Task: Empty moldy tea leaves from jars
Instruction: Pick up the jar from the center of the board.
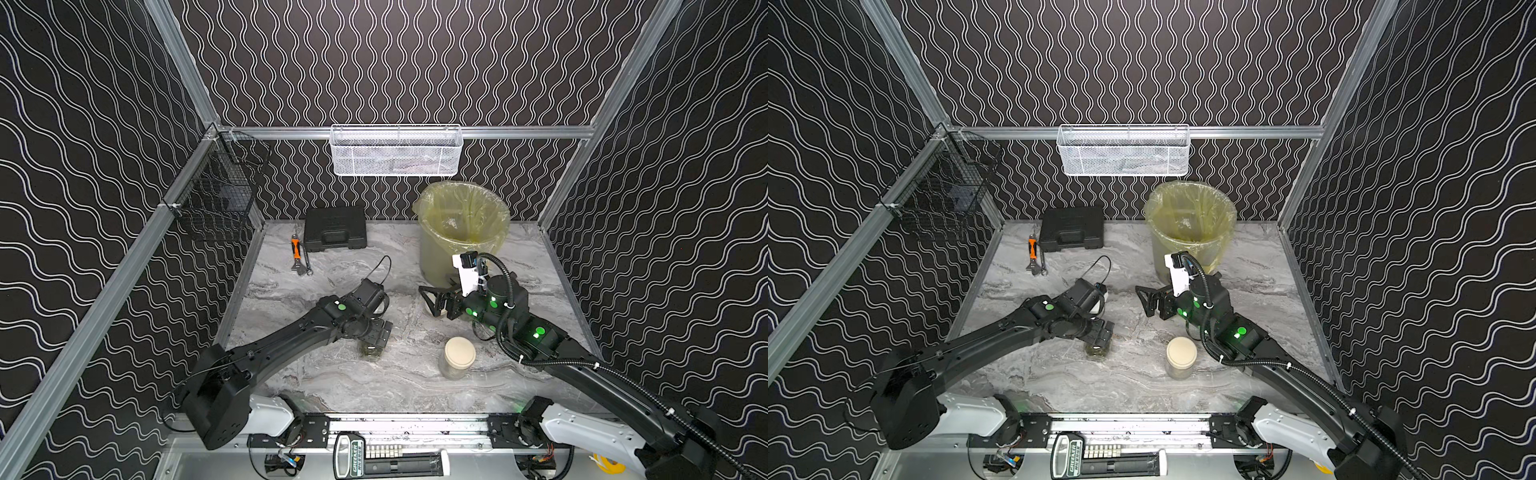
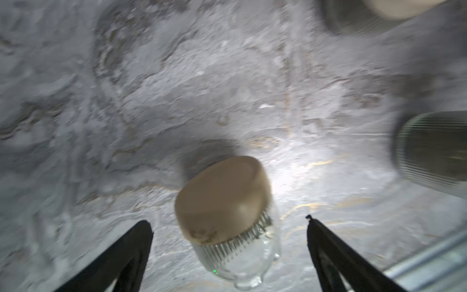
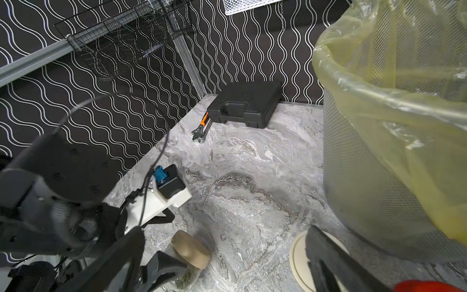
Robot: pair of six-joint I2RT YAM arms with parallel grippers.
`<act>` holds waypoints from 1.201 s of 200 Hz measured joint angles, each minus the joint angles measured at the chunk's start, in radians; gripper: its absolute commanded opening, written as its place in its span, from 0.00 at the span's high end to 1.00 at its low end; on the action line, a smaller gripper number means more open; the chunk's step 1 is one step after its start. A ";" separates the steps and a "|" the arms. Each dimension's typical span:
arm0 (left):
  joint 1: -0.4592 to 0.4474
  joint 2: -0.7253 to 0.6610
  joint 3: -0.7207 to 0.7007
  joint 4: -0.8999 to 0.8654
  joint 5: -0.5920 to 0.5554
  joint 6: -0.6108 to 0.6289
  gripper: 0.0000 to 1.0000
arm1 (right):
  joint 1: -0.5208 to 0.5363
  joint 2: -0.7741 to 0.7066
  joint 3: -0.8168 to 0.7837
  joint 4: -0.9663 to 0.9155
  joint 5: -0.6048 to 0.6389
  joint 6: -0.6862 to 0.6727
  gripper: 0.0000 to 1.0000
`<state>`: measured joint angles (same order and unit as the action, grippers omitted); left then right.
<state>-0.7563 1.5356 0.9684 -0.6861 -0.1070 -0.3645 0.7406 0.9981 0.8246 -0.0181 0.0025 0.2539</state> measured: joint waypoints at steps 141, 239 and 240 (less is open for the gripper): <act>0.061 0.154 -0.091 0.130 0.113 -0.052 0.16 | 0.000 0.000 0.002 -0.035 -0.016 0.019 0.00; 0.095 -0.106 0.003 0.200 0.195 -0.082 0.68 | 0.000 -0.051 -0.016 0.025 -0.042 0.073 0.02; 0.096 -0.114 0.008 0.202 0.197 -0.084 0.68 | 0.000 -0.051 -0.018 0.029 -0.043 0.075 0.02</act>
<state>-0.6601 1.4216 0.9768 -0.4843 0.0902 -0.4484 0.7410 0.9470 0.8070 0.0113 -0.0402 0.3286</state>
